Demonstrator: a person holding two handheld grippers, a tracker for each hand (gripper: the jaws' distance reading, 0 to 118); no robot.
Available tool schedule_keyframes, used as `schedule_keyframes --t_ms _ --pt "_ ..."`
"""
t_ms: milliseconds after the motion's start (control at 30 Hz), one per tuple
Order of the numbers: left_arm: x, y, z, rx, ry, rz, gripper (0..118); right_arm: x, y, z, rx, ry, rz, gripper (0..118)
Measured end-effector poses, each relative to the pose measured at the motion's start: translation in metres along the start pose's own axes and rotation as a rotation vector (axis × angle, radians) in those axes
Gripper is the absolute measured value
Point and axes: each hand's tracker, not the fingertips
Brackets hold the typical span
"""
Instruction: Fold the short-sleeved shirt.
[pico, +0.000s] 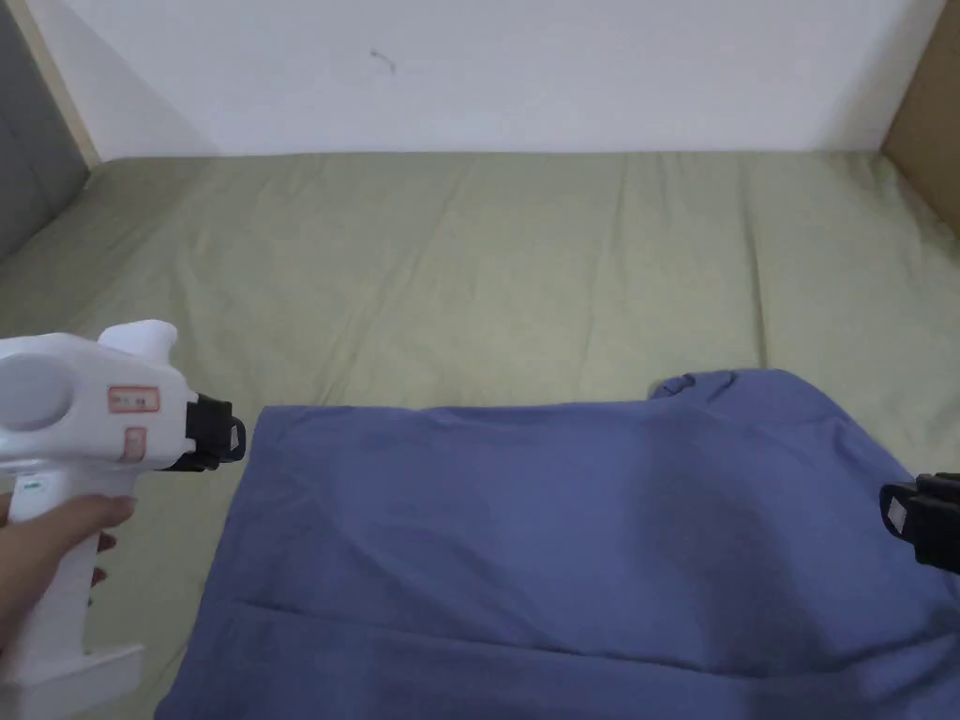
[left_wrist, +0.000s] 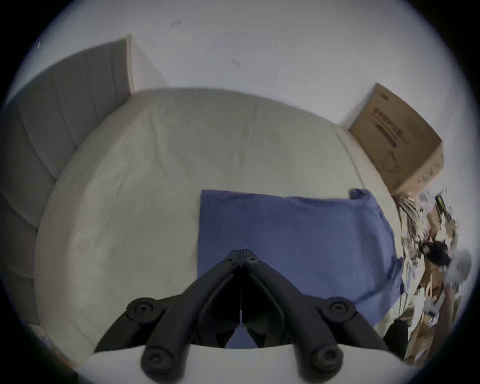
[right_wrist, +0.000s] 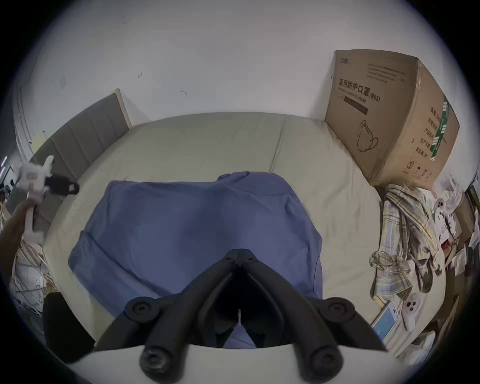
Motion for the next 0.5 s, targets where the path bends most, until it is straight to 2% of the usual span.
schedule_keyframes --t_ms 33,67,100,133,167,200,233,400,433,467,500 --pt "-0.003 0.008 -0.014 -0.017 0.016 -0.025 1 0.0 -0.001 -0.003 -0.006 -0.001 0.001 0" --pt "-0.006 0.015 -0.029 -0.023 0.03 -0.058 10 0.001 -0.004 -0.007 -0.017 -0.004 0.0 0" --pt "-0.004 0.019 -0.046 -0.025 0.036 -0.078 35 0.002 -0.006 -0.011 -0.033 -0.007 -0.002 0" --pt "-0.006 0.024 -0.057 -0.025 0.049 -0.077 86 0.003 -0.008 -0.014 -0.048 -0.009 -0.005 0" --pt "-0.008 0.03 -0.071 -0.046 0.052 -0.078 115 0.005 -0.011 -0.018 -0.063 -0.013 -0.009 0" --pt "-0.008 0.032 -0.085 -0.077 0.06 -0.069 117 0.008 -0.014 -0.023 -0.075 -0.017 -0.015 0" --pt "-0.009 0.029 -0.092 -0.039 0.077 -0.071 111 0.01 -0.016 -0.026 -0.084 -0.019 -0.024 0" --pt "-0.008 0.04 -0.137 -0.092 0.108 -0.097 109 0.03 -0.02 -0.037 -0.113 -0.003 -0.116 0" --pt "-0.008 0.041 -0.142 -0.105 0.126 -0.108 88 0.033 -0.02 -0.039 -0.115 0.0 -0.13 0" --pt "-0.006 0.041 -0.144 -0.123 0.112 -0.122 58 0.037 -0.019 -0.042 -0.115 0.006 -0.145 0" --pt "-0.006 0.043 -0.14 -0.136 0.091 -0.147 45 0.041 -0.018 -0.046 -0.117 0.009 -0.151 0"
